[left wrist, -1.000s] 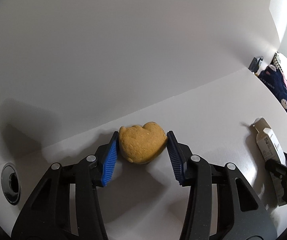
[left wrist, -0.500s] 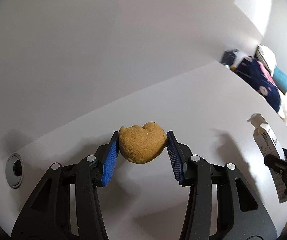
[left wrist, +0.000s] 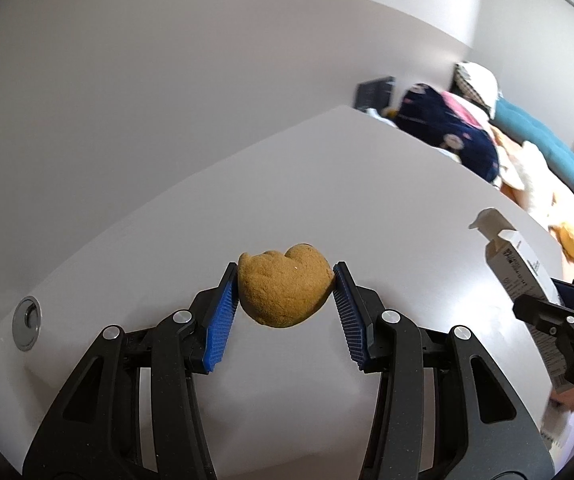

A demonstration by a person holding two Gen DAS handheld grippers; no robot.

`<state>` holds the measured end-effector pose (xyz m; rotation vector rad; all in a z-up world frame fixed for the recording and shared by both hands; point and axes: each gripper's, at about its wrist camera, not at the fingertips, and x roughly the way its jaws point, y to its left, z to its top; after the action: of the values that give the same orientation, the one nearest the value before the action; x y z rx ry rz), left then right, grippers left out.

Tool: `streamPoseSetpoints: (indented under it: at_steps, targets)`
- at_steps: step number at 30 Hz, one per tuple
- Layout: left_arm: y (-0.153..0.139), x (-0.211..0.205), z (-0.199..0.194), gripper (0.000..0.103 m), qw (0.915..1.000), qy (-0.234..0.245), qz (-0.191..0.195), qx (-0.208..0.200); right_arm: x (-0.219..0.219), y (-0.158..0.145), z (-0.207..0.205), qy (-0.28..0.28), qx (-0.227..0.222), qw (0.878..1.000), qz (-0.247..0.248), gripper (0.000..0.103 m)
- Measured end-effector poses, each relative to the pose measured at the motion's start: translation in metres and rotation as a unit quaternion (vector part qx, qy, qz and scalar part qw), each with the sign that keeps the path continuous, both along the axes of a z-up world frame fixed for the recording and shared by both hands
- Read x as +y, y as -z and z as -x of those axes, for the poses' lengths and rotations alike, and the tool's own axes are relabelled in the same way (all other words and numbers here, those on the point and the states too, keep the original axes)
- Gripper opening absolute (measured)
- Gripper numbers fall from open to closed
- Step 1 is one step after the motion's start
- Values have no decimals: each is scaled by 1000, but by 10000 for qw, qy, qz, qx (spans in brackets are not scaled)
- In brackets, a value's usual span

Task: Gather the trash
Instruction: 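Carry the box and plush over the black bin and open both tools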

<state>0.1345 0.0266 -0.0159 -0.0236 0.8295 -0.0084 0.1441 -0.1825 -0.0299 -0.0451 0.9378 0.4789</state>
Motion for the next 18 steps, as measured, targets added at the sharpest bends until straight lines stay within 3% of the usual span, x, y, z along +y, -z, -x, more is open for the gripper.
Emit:
streamPoseSetpoints:
  at_steps: [18]
  targets:
    - [-15,-96,51,47,9934,1144,-41,11,-62,-14,90,519,30,9984,-205,29]
